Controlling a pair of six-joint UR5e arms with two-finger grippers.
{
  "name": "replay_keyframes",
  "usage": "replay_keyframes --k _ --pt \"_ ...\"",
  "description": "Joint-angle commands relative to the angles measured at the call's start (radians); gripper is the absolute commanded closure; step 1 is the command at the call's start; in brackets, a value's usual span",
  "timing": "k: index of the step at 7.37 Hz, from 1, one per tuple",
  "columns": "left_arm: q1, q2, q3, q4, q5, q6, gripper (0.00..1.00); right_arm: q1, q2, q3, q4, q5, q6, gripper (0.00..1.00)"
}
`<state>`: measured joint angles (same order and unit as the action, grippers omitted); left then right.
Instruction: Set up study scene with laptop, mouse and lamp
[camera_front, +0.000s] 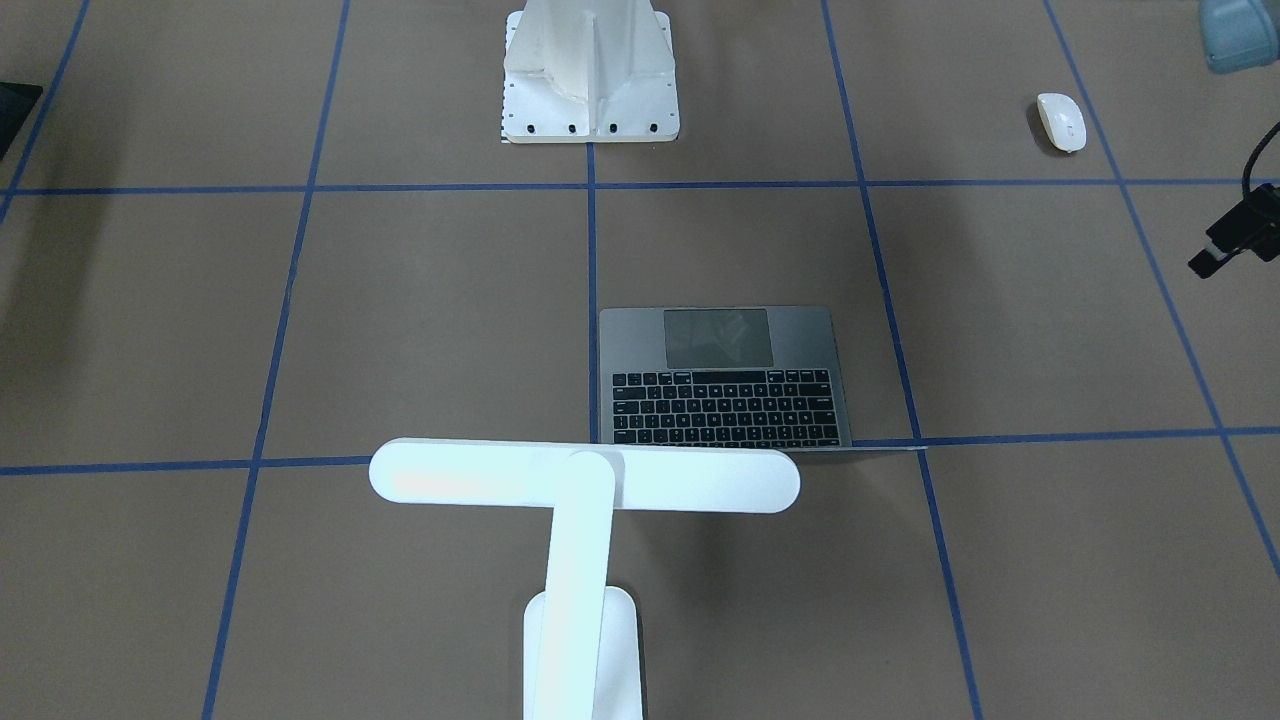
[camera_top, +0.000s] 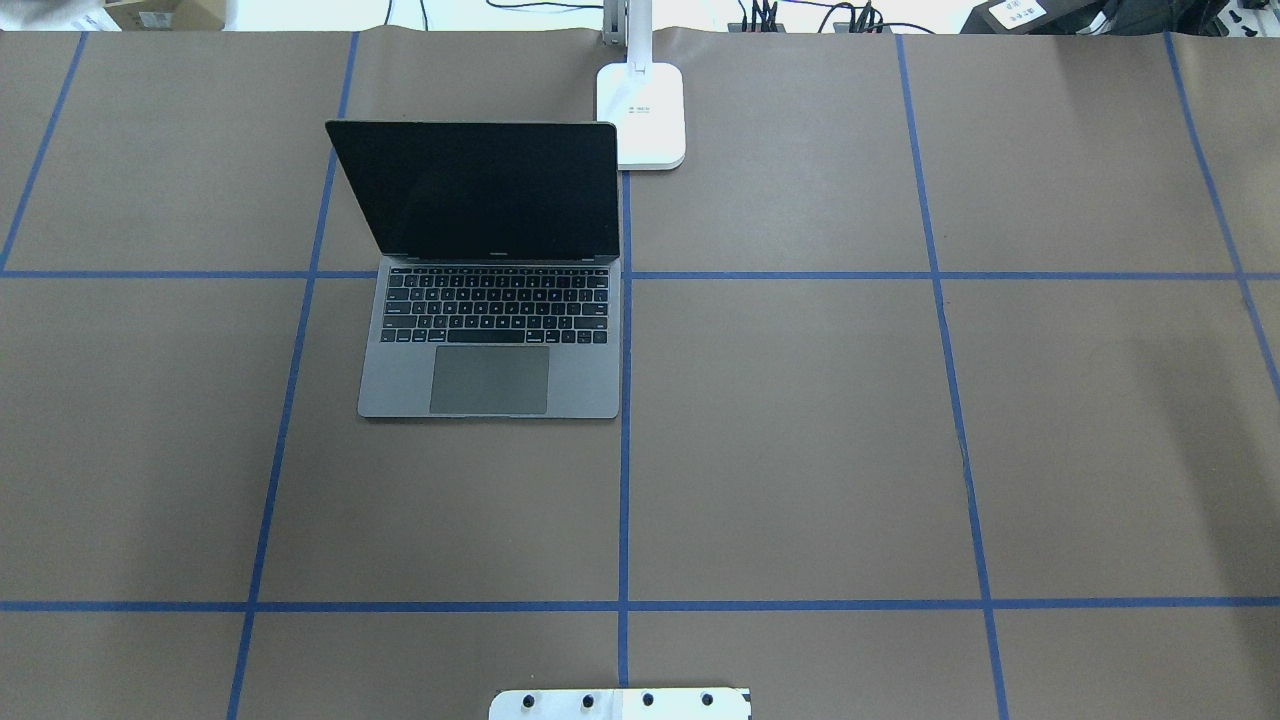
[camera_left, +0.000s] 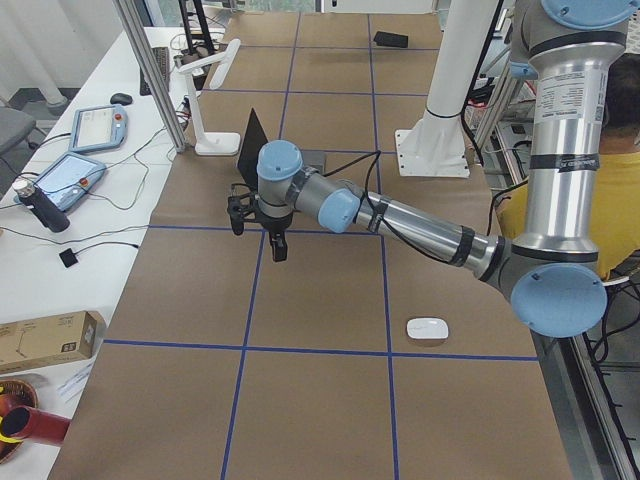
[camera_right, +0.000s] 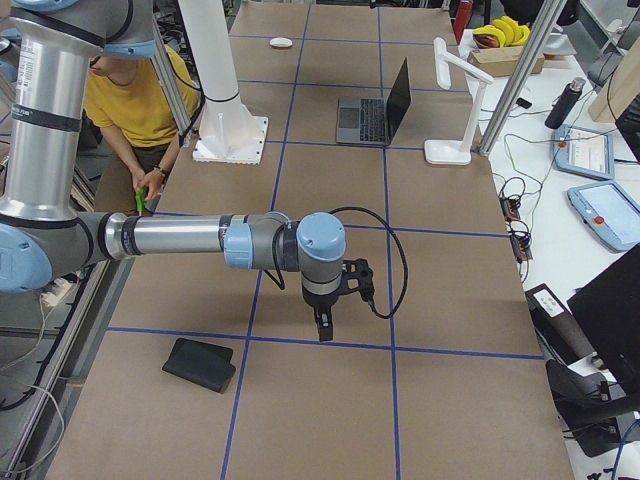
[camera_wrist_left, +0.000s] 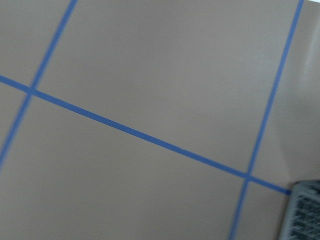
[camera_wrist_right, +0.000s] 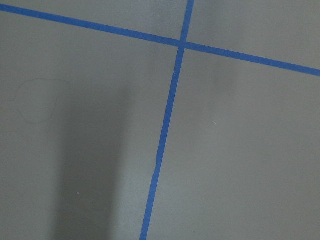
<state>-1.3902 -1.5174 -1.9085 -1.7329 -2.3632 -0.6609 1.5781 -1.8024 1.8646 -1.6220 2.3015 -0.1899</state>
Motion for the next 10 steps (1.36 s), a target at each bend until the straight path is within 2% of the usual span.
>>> replay_keyframes --k 1,3,5,6,7,8,10 --pt "-0.068 0.126 0.012 0.001 0.004 0.321 0.00 0.040 -0.032 -0.004 -0.004 0.006 -0.005 0.00" --pt "-0.085 0.138 0.022 0.000 0.004 0.354 0.00 0.081 -0.107 -0.013 -0.003 -0.011 -0.003 0.00" --pt "-0.085 0.138 0.020 0.000 0.004 0.354 0.00 0.103 -0.234 -0.007 0.004 0.010 -0.005 0.00" --pt "-0.085 0.138 0.022 0.000 0.005 0.354 0.00 0.120 -0.251 -0.057 -0.007 0.013 -0.003 0.00" --pt "-0.085 0.138 0.022 0.000 0.005 0.354 0.00 0.228 -0.249 -0.171 0.000 0.036 0.001 0.00" --pt "-0.085 0.138 0.022 0.000 0.005 0.354 0.00 0.398 -0.230 -0.255 0.004 0.124 -0.005 0.00" --pt "-0.085 0.140 0.023 0.000 0.007 0.354 0.00 0.488 -0.245 -0.318 -0.002 0.121 -0.006 0.00"
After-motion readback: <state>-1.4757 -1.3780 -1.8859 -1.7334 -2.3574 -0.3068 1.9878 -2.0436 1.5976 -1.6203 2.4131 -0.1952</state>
